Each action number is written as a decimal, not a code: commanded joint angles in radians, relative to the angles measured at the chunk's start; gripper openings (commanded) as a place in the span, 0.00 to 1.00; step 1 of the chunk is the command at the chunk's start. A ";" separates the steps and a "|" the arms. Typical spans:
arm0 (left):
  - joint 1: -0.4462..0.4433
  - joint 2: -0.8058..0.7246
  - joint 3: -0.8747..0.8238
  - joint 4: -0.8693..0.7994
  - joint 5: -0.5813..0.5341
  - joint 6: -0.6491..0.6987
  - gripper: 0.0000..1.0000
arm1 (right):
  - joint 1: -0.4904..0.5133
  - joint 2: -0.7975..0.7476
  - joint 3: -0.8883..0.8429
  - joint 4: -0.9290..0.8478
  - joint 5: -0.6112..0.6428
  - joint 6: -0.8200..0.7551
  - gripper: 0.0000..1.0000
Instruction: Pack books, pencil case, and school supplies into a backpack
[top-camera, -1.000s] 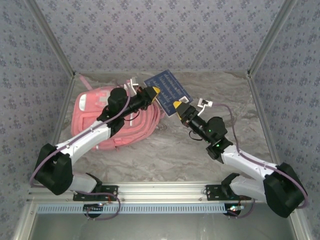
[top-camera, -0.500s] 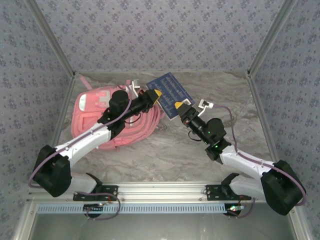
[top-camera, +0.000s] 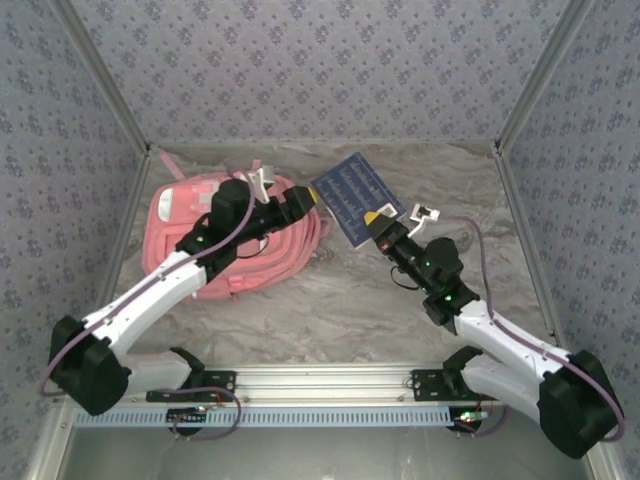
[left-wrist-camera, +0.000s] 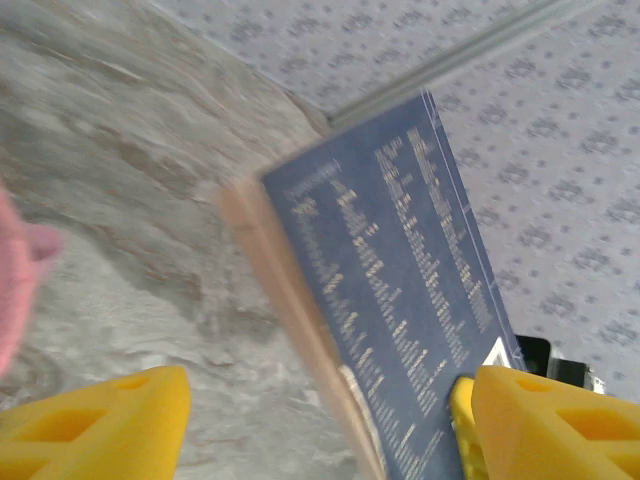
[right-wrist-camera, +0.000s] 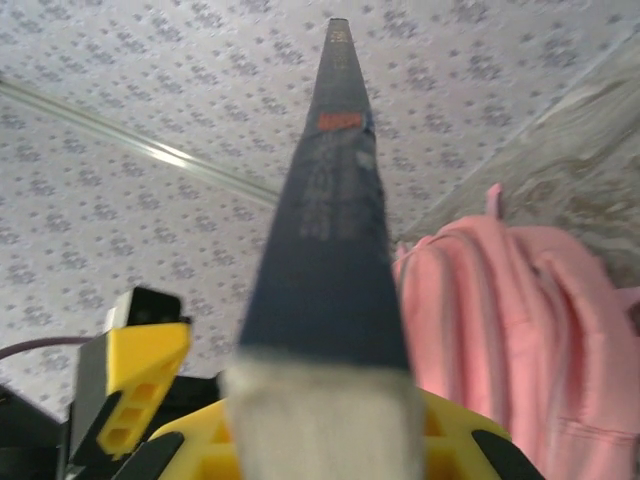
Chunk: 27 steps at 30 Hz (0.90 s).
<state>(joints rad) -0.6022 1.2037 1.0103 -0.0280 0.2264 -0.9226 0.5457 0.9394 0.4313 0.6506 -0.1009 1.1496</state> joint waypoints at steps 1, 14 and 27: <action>0.057 -0.028 0.081 -0.271 -0.094 0.202 0.78 | -0.040 -0.073 -0.010 -0.152 -0.029 -0.039 0.00; 0.294 0.324 0.323 -0.602 0.079 0.361 0.48 | -0.091 -0.118 0.068 -0.378 -0.207 -0.116 0.00; 0.299 0.531 0.422 -0.621 0.092 0.405 0.32 | -0.158 -0.172 0.054 -0.464 -0.267 -0.137 0.00</action>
<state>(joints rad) -0.3058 1.7134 1.3903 -0.6159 0.3035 -0.5522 0.4068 0.7853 0.4702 0.1741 -0.3267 1.0267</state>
